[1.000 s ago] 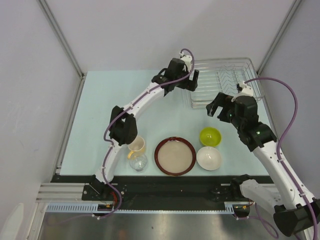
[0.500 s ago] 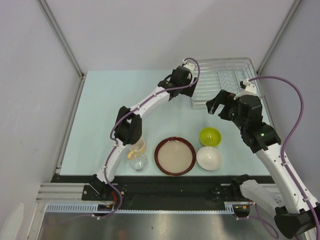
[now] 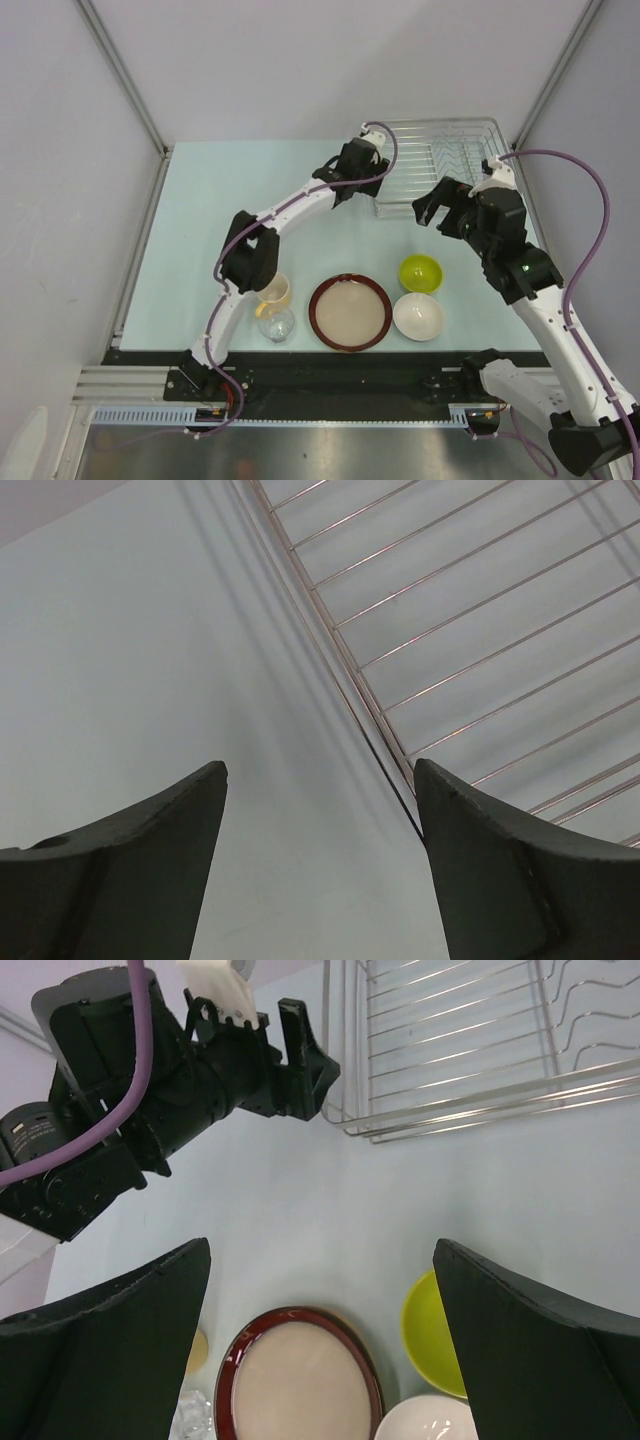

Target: Load the mixed dishes into the dish rack

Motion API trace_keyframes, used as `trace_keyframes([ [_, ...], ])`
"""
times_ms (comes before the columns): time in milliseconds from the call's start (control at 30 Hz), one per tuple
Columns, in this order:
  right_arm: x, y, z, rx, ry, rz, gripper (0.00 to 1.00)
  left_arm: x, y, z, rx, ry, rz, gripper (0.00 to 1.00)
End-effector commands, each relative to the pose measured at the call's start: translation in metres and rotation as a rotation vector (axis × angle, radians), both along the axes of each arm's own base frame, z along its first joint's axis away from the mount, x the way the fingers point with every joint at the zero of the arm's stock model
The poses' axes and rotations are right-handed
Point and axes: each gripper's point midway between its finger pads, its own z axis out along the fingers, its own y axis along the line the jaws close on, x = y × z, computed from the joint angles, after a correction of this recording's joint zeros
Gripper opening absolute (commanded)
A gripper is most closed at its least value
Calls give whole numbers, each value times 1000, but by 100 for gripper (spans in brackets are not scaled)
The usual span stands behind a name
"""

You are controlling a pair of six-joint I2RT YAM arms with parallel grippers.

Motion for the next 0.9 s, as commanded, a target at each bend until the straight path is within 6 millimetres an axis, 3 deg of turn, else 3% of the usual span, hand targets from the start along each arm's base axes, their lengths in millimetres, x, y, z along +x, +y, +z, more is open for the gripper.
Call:
trace_keyframes([
  [0,9,-2,31,14,-81,-18,100,-20,88,-43,215,169,82,79],
  [33,9,-2,30,9,-79,-19,100,-21,99,-41,214,175,94,77],
  [67,10,-3,30,7,-80,-22,100,-31,111,-55,242,210,93,77],
  [133,12,-6,29,-6,-80,-37,100,-35,127,-44,236,211,105,76],
  [167,14,-8,27,-14,-77,-44,100,-45,138,-55,258,244,113,75],
  [200,17,-12,25,-27,-73,-62,100,-49,147,-42,252,241,126,75],
  [267,23,-23,20,-65,-64,-108,100,-64,170,-53,256,291,147,74],
  [333,34,-39,8,-97,-24,-173,100,-70,186,-37,231,273,162,74],
  [367,38,-45,3,-103,-7,-191,100,-81,195,-47,251,297,160,74],
  [433,52,-60,-13,-129,43,-251,100,-87,203,-36,250,271,162,74],
  [500,62,-67,-23,-147,75,-280,100,-98,213,-41,275,286,150,74],
  [533,70,-74,-38,-169,119,-311,100,-101,216,-35,268,279,153,73],
  [633,84,-77,-49,-194,158,-326,100,-113,222,-35,272,290,147,72],
  [667,92,-76,-64,-212,195,-321,100,-119,225,-33,270,288,144,72],
  [733,102,-73,-70,-224,219,-311,100,-125,227,-31,265,291,138,71],
  [767,109,-73,-89,-245,273,-310,100,-132,230,-32,267,297,136,70],
  [833,120,-75,-91,-247,289,-331,100,-138,233,-33,273,301,136,70],
  [867,126,-75,-106,-261,332,-335,100,-146,237,-39,286,316,134,70],
])
